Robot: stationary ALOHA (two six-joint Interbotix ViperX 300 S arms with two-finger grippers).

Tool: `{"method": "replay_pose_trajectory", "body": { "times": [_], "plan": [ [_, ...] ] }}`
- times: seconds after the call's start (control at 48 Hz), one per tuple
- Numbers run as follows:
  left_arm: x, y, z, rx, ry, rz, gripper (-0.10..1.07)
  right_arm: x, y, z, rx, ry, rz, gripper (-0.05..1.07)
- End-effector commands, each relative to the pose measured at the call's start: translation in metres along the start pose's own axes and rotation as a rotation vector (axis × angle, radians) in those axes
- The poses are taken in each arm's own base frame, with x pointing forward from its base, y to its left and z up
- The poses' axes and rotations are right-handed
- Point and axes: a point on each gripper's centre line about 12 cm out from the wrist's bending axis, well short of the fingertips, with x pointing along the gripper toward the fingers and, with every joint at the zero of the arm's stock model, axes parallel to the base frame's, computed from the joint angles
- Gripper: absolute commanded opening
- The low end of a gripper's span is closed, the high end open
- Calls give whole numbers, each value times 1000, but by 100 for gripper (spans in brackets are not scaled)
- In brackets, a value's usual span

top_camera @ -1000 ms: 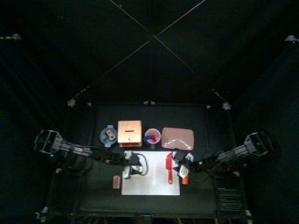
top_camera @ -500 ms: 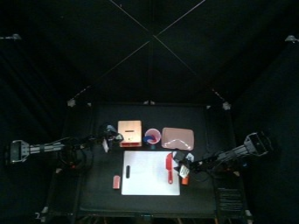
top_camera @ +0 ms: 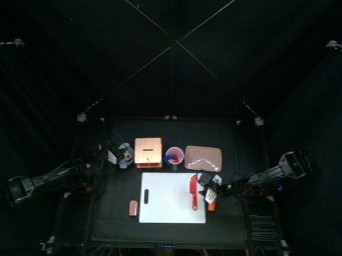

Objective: Place cut sushi roll into bowl

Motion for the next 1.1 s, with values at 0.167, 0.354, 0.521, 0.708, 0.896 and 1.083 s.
{"method": "replay_pose_trajectory", "body": {
  "times": [0.167, 0.354, 0.521, 0.708, 0.896, 1.083],
  "plan": [
    [10, 1, -19, 17, 105, 9, 83, -3, 2, 7, 10, -18, 11, 80],
    [12, -3, -27, 26, 145, -6, 87, -3, 2, 7, 14, -19, 12, 80],
    [12, -9, -22, 24, 129, -29, 87, -2, 2, 7, 12, -18, 10, 80],
    [7, -42, 13, 53, 26, -159, 87, -3, 2, 7, 16, -17, 12, 80],
    [-16, -99, 55, 146, -141, -381, 87, -4, 3, 9, 13, -25, 17, 80],
    [-38, -151, 52, 345, -218, -592, 87, -13, 6, 21, -32, -83, 37, 80]
  ]
}}
